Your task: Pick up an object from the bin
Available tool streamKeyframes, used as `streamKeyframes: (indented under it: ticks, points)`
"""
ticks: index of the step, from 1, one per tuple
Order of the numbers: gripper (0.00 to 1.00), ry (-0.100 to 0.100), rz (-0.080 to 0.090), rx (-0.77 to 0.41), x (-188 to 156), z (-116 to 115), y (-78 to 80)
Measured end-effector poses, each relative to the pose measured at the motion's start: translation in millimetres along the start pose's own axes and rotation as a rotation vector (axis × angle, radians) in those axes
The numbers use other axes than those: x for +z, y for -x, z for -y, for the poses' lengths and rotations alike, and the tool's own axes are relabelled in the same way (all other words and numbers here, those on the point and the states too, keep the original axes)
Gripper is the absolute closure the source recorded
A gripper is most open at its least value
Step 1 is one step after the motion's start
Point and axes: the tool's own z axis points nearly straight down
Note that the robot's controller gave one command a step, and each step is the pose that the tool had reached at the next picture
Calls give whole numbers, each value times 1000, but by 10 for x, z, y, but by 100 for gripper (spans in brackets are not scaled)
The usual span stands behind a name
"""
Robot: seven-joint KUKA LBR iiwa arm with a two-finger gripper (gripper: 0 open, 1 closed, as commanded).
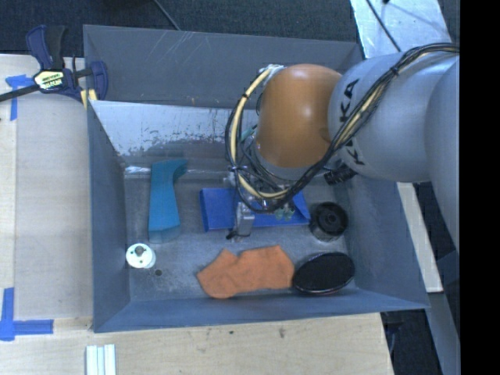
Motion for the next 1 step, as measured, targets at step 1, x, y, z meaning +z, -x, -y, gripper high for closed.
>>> streamKeyframes:
  ticks: [1]
  points:
    - [100, -1, 2, 14, -624, -4, 2]
